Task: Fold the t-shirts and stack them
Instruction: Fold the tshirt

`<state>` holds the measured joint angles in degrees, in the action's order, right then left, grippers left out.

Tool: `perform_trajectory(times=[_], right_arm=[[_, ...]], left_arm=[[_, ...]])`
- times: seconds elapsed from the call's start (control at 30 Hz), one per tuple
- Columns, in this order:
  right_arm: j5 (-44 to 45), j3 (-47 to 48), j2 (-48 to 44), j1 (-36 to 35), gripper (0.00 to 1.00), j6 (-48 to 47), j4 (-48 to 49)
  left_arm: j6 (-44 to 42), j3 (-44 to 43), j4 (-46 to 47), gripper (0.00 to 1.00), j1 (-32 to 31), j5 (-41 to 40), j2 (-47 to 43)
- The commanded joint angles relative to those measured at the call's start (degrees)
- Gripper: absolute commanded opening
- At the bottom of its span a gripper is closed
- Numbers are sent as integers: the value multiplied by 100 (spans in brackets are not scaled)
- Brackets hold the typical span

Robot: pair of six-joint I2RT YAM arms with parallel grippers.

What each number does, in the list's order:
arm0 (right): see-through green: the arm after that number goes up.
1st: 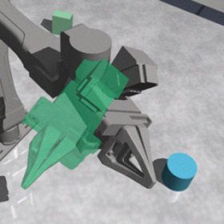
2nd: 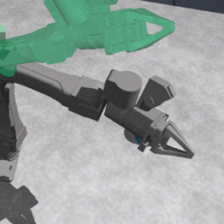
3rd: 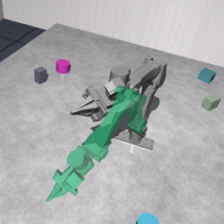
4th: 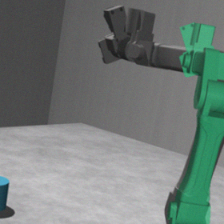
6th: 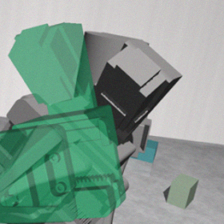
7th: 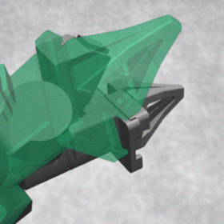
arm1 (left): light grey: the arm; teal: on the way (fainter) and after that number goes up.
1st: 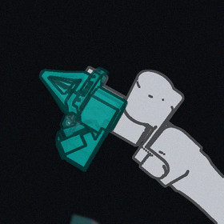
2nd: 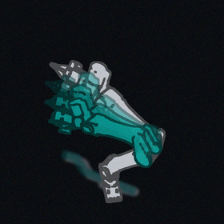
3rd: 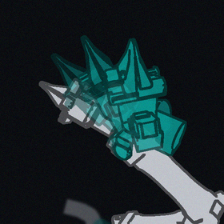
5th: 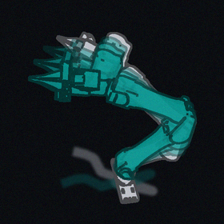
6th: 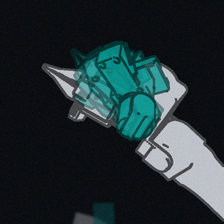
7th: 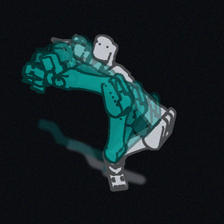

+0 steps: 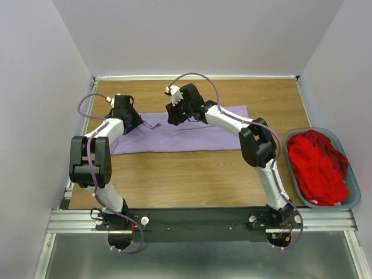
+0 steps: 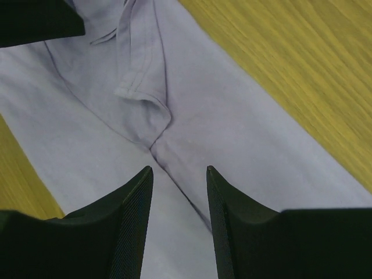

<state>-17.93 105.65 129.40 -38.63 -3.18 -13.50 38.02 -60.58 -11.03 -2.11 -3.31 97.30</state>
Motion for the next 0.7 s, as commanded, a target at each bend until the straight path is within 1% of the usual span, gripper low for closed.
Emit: perform_trajectory(times=[0.0,0.2,0.47,0.6,0.67], right_arm=[[-307,544,401,-118,49,-306,-48],[-386,984,788,-267,49,-446,-57],[-518,1353,1104,-382,49,-464,-48],[-571,1529,1219,-461,49,-464,-65],[-658,1599,1289,-478,49,-473,-65]], left_arm=[[127,-139,171,54,9,-46,184],[118,-331,171,54,9,-143,518],[179,-411,110,53,9,-433,703],[180,-473,101,45,9,-399,773],[171,-490,83,37,9,-390,747]])
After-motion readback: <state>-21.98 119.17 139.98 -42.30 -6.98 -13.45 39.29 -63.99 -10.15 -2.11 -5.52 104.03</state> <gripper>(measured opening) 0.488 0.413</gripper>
